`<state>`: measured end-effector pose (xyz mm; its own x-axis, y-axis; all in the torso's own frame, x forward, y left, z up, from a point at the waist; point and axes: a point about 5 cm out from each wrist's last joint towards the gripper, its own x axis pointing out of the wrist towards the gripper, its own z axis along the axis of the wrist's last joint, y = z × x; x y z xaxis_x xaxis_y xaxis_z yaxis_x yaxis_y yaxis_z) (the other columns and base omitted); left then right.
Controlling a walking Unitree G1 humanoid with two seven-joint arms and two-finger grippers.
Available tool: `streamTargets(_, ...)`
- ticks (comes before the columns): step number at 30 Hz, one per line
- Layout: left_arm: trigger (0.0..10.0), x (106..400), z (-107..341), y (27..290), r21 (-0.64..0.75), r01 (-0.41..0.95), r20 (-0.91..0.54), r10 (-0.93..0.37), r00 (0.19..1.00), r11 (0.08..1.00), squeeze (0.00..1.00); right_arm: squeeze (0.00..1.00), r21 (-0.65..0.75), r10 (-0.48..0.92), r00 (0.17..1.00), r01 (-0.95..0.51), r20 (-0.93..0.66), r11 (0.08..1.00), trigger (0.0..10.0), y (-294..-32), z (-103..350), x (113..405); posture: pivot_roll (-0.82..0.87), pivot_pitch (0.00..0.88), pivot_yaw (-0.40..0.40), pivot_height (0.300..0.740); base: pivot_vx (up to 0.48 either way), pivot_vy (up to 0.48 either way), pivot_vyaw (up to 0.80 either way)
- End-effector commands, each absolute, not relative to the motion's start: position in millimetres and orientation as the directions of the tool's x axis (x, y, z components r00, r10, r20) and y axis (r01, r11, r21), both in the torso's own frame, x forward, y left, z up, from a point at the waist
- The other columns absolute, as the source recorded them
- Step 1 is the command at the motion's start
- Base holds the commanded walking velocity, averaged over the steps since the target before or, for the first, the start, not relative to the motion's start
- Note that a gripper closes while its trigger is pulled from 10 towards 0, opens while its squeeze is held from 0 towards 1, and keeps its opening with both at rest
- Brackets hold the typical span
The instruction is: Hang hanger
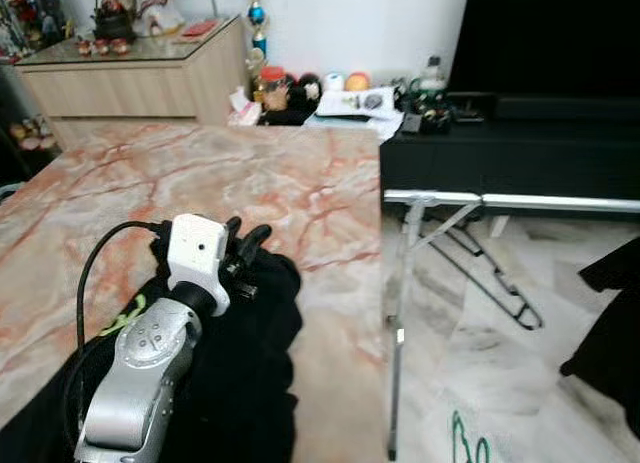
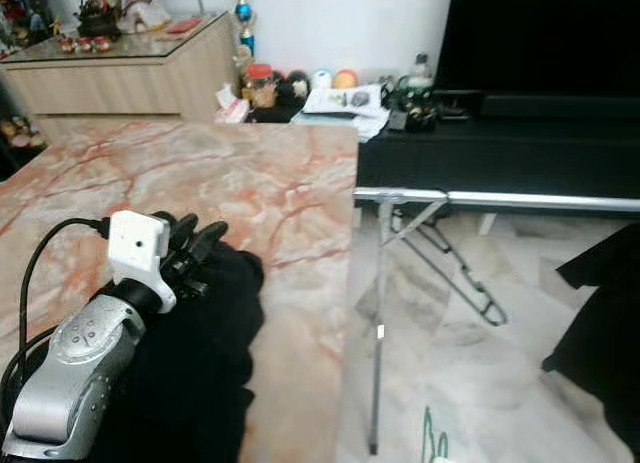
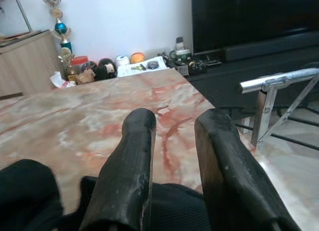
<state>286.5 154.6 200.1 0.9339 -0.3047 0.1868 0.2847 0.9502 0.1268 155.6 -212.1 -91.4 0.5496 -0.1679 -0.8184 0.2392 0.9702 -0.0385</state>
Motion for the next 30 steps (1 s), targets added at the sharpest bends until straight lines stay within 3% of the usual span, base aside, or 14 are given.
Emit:
streamTargets(1,10.0,286,201,162,0.146,0.251,0.178,-0.275,0.945,0.957,0.0,0.0,-0.03,-0.16,0.535,0.244,-0.829,0.969,10.0,-208,-94,152,0.06,0.057,0.037,0.74,0.0,-0.469,0.0)
streamTargets(30,10.0,282,192,158,0.145,0.279,0.145,-0.299,0.943,0.949,0.0,0.0,-0.052,-0.185,0.557,0.245,-0.81,0.968,10.0,-212,-89,163,0.05,0.064,0.027,0.74,0.0,-0.469,0.0)
